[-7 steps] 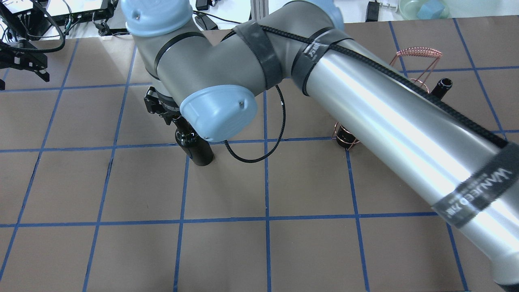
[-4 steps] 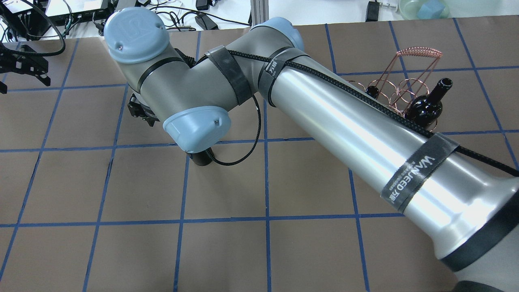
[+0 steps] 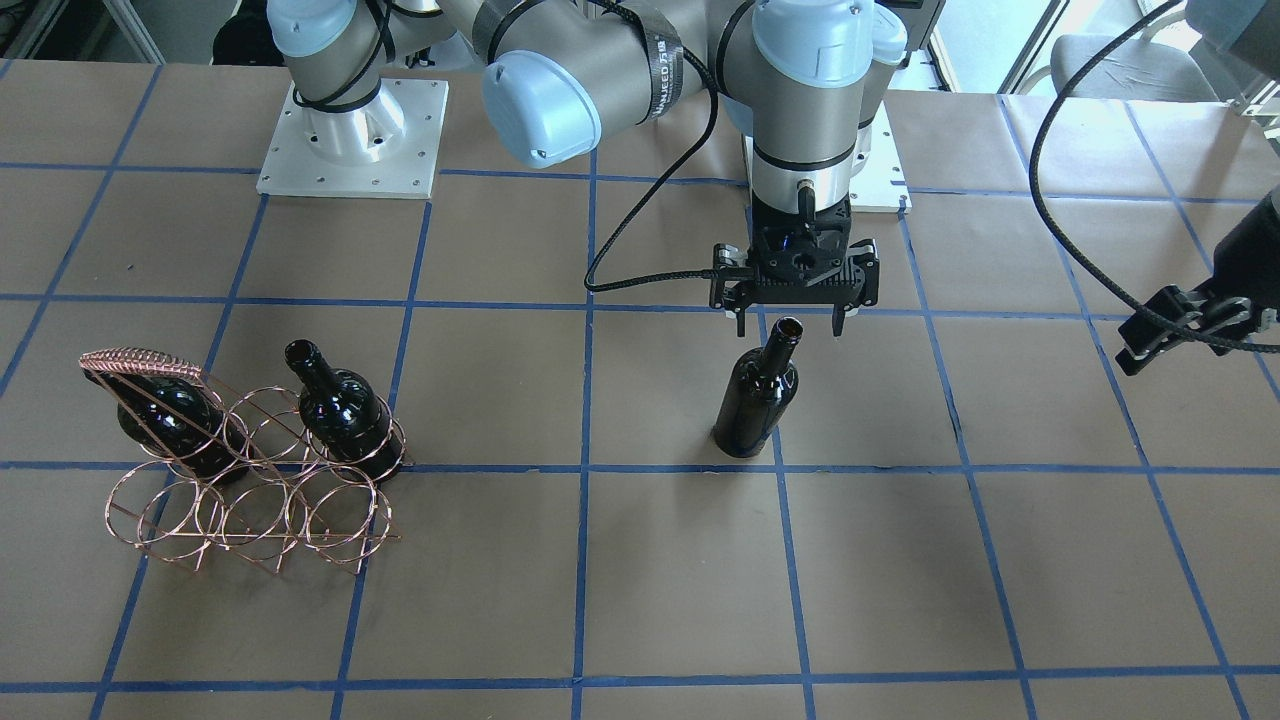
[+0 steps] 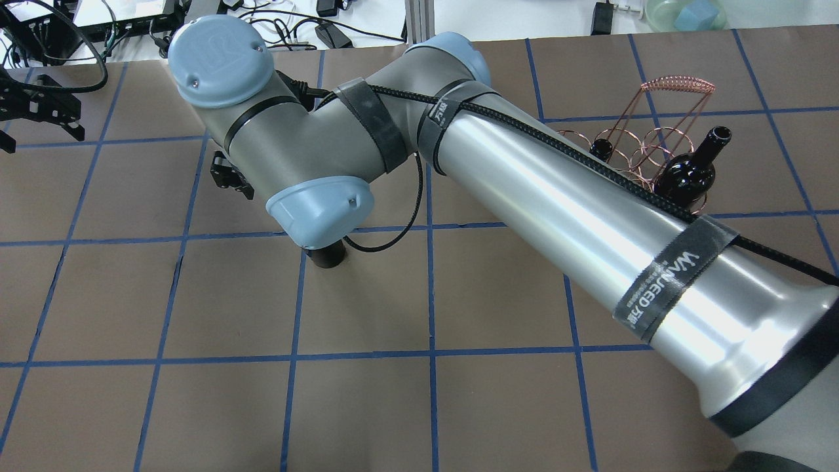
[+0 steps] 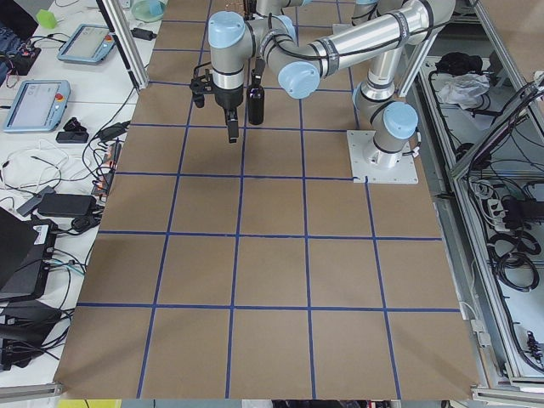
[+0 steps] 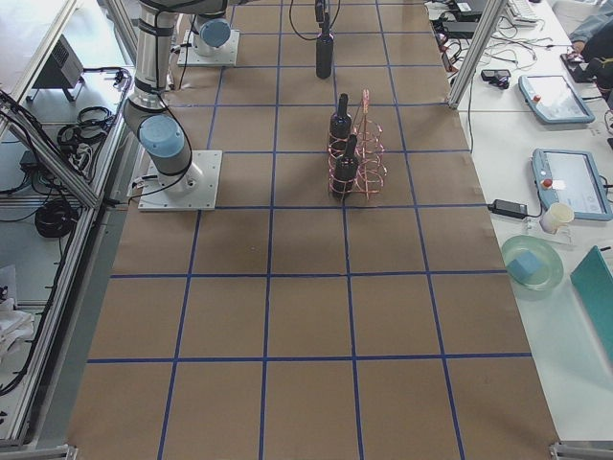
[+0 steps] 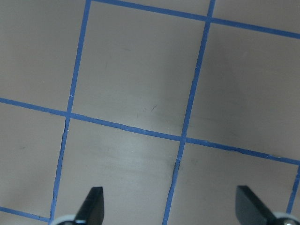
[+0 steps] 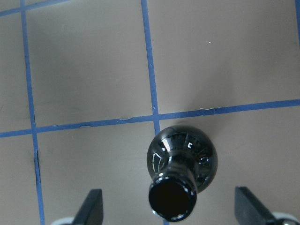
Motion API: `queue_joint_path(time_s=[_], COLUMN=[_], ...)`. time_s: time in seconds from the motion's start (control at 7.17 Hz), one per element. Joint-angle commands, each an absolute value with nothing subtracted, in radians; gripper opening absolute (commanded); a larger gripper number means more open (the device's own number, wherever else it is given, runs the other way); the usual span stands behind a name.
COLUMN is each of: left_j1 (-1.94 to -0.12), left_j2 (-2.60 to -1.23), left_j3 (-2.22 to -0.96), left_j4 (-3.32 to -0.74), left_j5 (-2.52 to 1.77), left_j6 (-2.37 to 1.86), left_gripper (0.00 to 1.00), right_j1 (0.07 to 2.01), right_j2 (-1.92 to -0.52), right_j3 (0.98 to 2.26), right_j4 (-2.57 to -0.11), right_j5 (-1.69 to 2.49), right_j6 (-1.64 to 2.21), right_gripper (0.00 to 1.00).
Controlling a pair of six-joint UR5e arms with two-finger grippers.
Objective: Place wine into wine basket
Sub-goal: 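Lower the right gripper and close it on the bottle neck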
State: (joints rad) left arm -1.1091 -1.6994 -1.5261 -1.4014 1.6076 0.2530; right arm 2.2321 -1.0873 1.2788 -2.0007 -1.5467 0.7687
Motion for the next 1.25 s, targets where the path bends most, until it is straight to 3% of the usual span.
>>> queue_joint_path(time_s=[0.0, 0.14, 1.12], left_j1=[-1.109, -1.109, -1.109], left_j2=[-1.703, -1.703, -1.703], left_j3=[-1.534, -1.535, -1.554], left_j4=[-1.401, -1.401, -1.396], left_j5=[1.606, 1.606, 1.617], left_j6=[0.253, 0.253, 0.282], left_gripper=[1.0, 1.0, 1.0], right_j1=[2.232, 2.232, 2.232], right_j2=[-1.074, -1.063, -1.062], right_j3=[1.282, 1.284, 1.284], right_j4=[-2.009, -2.011, -2.011], right_j5=[-1.58, -1.578, -1.568], right_j6=[0.752, 0.752, 0.765], right_gripper=[1.0, 1.0, 0.74])
